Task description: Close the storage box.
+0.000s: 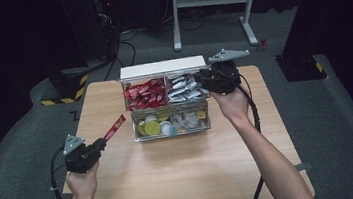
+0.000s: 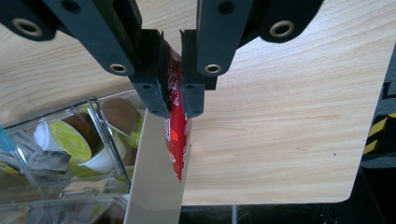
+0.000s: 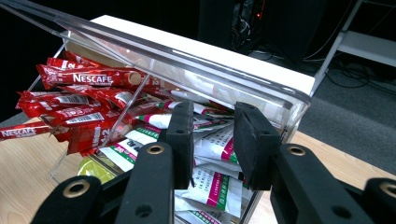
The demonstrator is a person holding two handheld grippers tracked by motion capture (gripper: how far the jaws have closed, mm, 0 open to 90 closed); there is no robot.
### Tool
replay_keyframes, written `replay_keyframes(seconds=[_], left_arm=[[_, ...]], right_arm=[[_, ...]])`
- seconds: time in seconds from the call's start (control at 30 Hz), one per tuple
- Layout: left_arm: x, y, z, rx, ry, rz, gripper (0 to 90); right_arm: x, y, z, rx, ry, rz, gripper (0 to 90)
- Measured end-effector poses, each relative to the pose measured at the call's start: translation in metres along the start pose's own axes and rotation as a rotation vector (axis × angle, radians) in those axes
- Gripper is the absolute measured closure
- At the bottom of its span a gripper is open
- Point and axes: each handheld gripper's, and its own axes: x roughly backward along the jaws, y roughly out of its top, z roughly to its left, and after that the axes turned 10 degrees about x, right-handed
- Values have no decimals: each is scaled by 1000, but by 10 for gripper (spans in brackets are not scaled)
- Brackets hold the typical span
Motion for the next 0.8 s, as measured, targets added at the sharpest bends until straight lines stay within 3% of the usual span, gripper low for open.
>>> replay_keyframes(seconds=[0.6,0.8], left_arm=[[-24,-12,3,12,30,39,823],[-33,-18,0,-5,43,59,822]], right_arm=[[0,0,0,-1,2,-3,686],[1,0,0,-5,2,-2,686]])
